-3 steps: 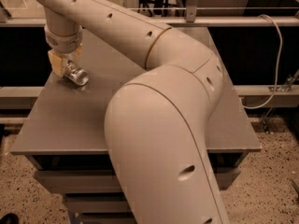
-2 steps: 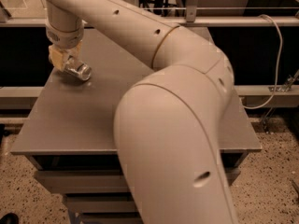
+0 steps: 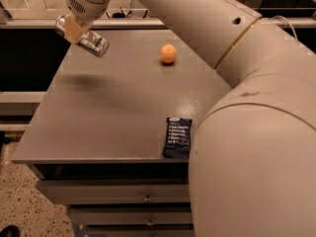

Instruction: Pick redbull can

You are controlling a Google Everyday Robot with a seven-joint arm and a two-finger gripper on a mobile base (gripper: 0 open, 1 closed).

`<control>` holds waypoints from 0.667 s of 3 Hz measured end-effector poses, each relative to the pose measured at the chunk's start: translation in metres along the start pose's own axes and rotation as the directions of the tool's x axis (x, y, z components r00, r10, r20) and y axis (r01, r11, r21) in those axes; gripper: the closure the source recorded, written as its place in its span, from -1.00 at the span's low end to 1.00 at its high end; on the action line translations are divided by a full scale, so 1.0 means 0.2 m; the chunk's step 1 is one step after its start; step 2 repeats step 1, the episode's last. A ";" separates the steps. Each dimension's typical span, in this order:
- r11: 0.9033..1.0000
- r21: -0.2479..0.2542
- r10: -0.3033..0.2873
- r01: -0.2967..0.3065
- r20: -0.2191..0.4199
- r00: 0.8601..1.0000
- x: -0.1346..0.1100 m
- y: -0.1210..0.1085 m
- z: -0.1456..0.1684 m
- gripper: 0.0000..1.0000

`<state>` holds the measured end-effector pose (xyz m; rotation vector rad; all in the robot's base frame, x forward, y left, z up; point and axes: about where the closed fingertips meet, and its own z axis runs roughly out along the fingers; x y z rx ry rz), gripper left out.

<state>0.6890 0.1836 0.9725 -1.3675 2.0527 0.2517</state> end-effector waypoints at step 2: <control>1.000 -0.018 0.012 -0.013 -0.030 0.999 0.01 0.03 0.09 1.00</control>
Offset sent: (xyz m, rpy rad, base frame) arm 0.0000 0.0000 0.0000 0.0000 0.0000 0.0000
